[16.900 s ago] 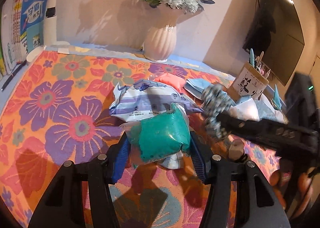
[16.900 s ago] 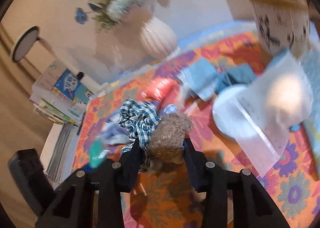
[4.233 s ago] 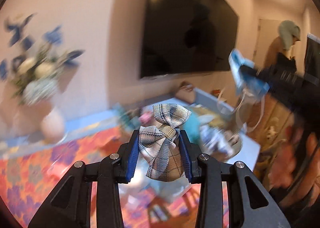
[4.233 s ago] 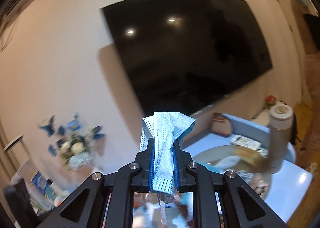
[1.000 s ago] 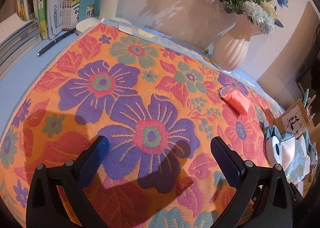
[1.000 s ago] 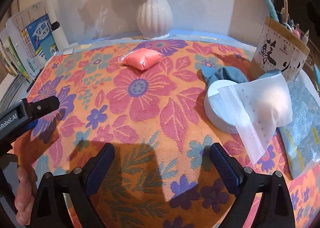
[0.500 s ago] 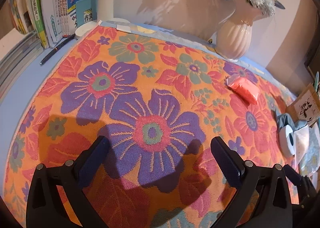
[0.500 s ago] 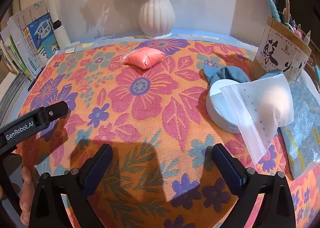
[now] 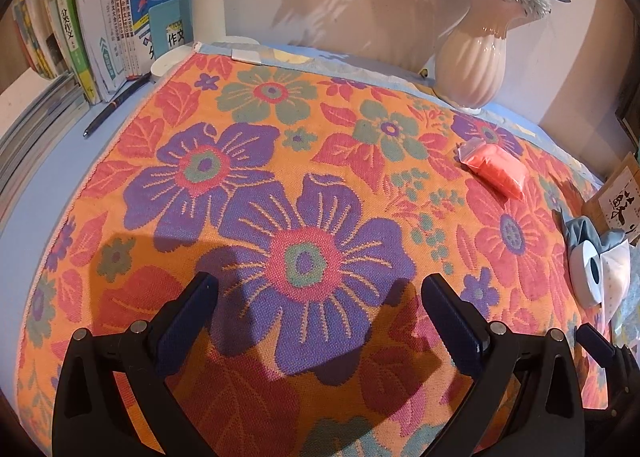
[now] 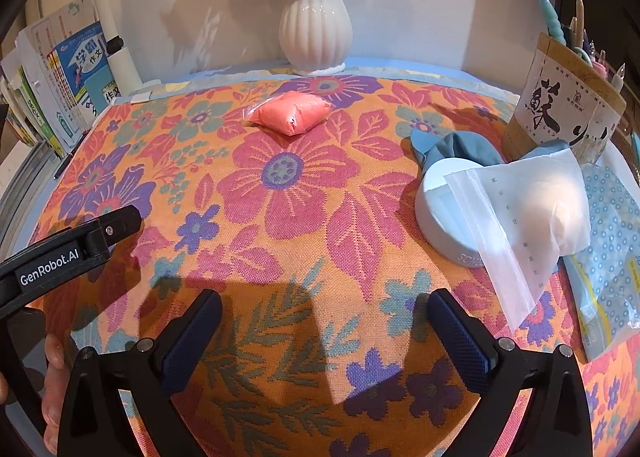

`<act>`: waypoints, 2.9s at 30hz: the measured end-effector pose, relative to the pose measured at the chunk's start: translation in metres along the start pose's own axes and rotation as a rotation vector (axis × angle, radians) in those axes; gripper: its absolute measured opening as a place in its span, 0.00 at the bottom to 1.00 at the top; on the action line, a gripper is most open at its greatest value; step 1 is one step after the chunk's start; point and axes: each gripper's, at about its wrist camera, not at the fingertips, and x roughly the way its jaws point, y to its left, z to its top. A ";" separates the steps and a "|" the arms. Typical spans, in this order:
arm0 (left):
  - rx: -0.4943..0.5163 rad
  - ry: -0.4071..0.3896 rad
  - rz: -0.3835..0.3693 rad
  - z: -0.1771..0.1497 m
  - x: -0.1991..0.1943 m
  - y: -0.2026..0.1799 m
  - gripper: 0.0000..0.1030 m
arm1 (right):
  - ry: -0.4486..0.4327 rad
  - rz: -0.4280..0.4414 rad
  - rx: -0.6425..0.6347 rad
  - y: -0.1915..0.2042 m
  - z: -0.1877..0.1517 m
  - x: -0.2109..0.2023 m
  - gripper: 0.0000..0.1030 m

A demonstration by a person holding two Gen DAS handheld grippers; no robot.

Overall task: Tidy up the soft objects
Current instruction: 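Grasp the pink packet with the left tool while the right tool grasps the white tissue pack, then carry the pink packet and tissue pack to the amber bowl and release them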

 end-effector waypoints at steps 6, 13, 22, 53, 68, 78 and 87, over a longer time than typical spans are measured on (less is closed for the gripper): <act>0.048 0.027 0.020 0.001 -0.001 -0.007 0.99 | -0.169 0.071 0.090 -0.025 -0.004 -0.034 1.00; 0.191 -0.069 -0.105 0.040 -0.059 -0.028 0.99 | -0.224 0.084 0.471 -0.126 -0.002 -0.062 1.00; 0.200 0.084 -0.306 0.079 0.008 -0.090 0.99 | -0.058 0.165 0.612 -0.164 0.011 -0.021 1.00; 0.344 -0.285 -0.233 0.062 -0.128 -0.073 0.40 | -0.135 0.385 0.060 -0.071 0.000 -0.085 0.45; 0.273 -0.367 -0.206 0.060 -0.244 0.014 0.40 | 0.132 0.466 0.220 -0.069 -0.030 -0.041 0.83; 0.289 -0.273 -0.267 0.035 -0.193 -0.018 0.40 | 0.025 0.132 -0.075 0.023 -0.025 -0.035 0.49; 0.293 -0.299 -0.290 0.039 -0.191 -0.027 0.40 | -0.252 -0.114 -0.393 0.050 -0.049 -0.077 0.41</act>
